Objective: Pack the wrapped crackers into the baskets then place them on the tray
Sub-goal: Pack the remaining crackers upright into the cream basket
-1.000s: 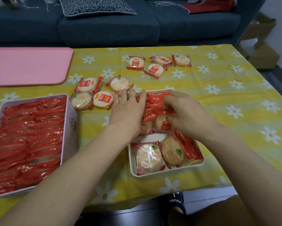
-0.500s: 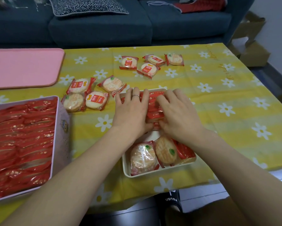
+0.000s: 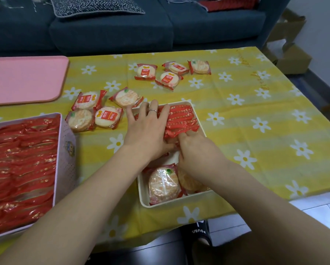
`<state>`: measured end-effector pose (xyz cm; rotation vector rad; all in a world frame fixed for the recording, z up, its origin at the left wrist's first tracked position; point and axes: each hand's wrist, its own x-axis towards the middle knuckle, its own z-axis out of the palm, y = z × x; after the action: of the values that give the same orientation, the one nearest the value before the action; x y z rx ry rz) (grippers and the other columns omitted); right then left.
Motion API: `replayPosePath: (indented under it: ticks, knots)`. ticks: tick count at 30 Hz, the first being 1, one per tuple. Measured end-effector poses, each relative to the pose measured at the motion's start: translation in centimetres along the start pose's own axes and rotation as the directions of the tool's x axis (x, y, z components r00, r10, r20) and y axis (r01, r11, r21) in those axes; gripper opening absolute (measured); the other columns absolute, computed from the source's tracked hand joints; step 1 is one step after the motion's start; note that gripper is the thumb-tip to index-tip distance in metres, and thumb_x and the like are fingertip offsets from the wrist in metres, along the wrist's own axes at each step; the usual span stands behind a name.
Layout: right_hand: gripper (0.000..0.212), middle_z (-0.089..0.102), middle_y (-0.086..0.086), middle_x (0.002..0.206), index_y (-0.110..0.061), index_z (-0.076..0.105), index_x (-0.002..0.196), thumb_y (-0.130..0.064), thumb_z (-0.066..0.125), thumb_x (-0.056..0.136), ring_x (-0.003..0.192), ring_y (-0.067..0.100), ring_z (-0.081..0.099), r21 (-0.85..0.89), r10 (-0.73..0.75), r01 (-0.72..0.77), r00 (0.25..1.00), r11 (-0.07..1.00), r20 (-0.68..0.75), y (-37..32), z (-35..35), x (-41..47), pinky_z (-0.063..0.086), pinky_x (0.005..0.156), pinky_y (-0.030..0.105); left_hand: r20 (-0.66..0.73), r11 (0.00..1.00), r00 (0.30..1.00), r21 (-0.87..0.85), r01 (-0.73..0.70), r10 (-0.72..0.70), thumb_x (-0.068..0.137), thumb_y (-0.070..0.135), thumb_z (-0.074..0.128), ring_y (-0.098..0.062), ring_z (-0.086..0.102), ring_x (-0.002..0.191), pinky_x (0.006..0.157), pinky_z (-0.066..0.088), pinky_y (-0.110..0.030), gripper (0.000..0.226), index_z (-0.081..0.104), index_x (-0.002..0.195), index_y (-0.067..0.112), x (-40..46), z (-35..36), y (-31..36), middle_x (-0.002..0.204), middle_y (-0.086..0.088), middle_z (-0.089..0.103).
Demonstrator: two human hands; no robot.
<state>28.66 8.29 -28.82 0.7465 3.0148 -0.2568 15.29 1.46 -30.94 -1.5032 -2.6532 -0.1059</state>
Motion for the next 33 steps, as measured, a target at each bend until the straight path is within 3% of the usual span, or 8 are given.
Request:
replayPosePath:
  ticks: [5,12,15,18,24,33]
  knots:
    - [0.021,0.058,0.011,0.115,-0.009,0.053,0.111,-0.015,0.052,0.091,0.108,0.029,0.055,-0.018,-0.010,0.010,1.000,1.000,0.005,0.0,0.1,0.4,0.032,0.073,0.030,0.016,1.000,1.000,0.003,-0.016,0.016,0.076,0.078,0.057,-0.036,0.022,0.145,0.115,0.017,-0.066,0.102,0.017,0.155,0.027,0.1,0.0,-0.1,0.157,-0.011,0.023]
    - [0.022,0.065,0.009,0.110,-0.014,0.062,0.111,-0.020,0.055,0.091,0.099,0.030,0.062,-0.023,-0.012,0.015,0.993,1.000,0.115,0.1,0.4,0.8,0.041,0.068,0.032,0.067,0.997,0.997,-0.068,-0.045,0.050,0.075,0.078,0.057,-0.036,0.019,0.146,0.116,0.013,-0.066,0.099,0.014,0.156,0.040,0.3,-0.7,-0.7,0.156,-0.012,0.022]
    - [0.023,0.066,0.008,0.109,-0.015,0.062,0.112,-0.018,0.053,0.091,0.099,0.029,0.064,-0.035,-0.010,0.014,0.993,0.999,0.117,0.1,0.5,1.0,0.040,0.068,0.031,0.142,0.988,0.980,-0.090,-0.128,0.140,0.084,0.071,0.056,-0.038,0.006,0.151,0.117,0.005,-0.070,0.087,0.003,0.152,0.060,0.3,-1.0,-1.2,0.165,-0.011,0.004]
    - [0.024,0.067,0.008,0.108,-0.016,0.063,0.113,-0.019,0.053,0.091,0.097,0.029,0.065,-0.025,-0.006,0.009,0.994,1.000,0.111,0.1,0.6,1.1,0.040,0.067,0.030,0.187,0.976,0.958,-0.066,-0.208,0.217,0.093,0.066,0.049,-0.039,-0.004,0.153,0.116,0.000,-0.072,0.076,-0.005,0.146,0.069,0.1,-1.2,-1.8,0.168,-0.003,-0.015]
    - [0.024,0.067,0.012,0.114,-0.010,0.061,0.114,-0.017,0.053,0.092,0.106,0.030,0.062,-0.053,-0.017,0.022,0.996,0.998,0.091,-0.3,0.8,1.1,0.037,0.073,0.029,0.234,0.970,0.943,-0.001,-0.242,0.236,0.095,0.071,0.036,-0.040,-0.009,0.153,0.115,0.001,-0.073,0.066,-0.006,0.147,0.069,0.0,-1.1,-1.9,0.168,-0.001,-0.020]
    - [0.022,0.068,0.010,0.113,-0.013,0.066,0.110,-0.021,0.052,0.094,0.104,0.030,0.065,-0.086,0.004,0.009,0.988,0.996,0.157,-0.3,0.7,1.2,0.040,0.073,0.029,0.237,0.970,0.944,0.023,-0.242,0.230,0.089,0.080,0.032,-0.035,-0.012,0.155,0.119,0.000,-0.069,0.079,-0.019,0.147,0.062,-0.4,-1.2,-2.4,0.167,-0.002,-0.023]
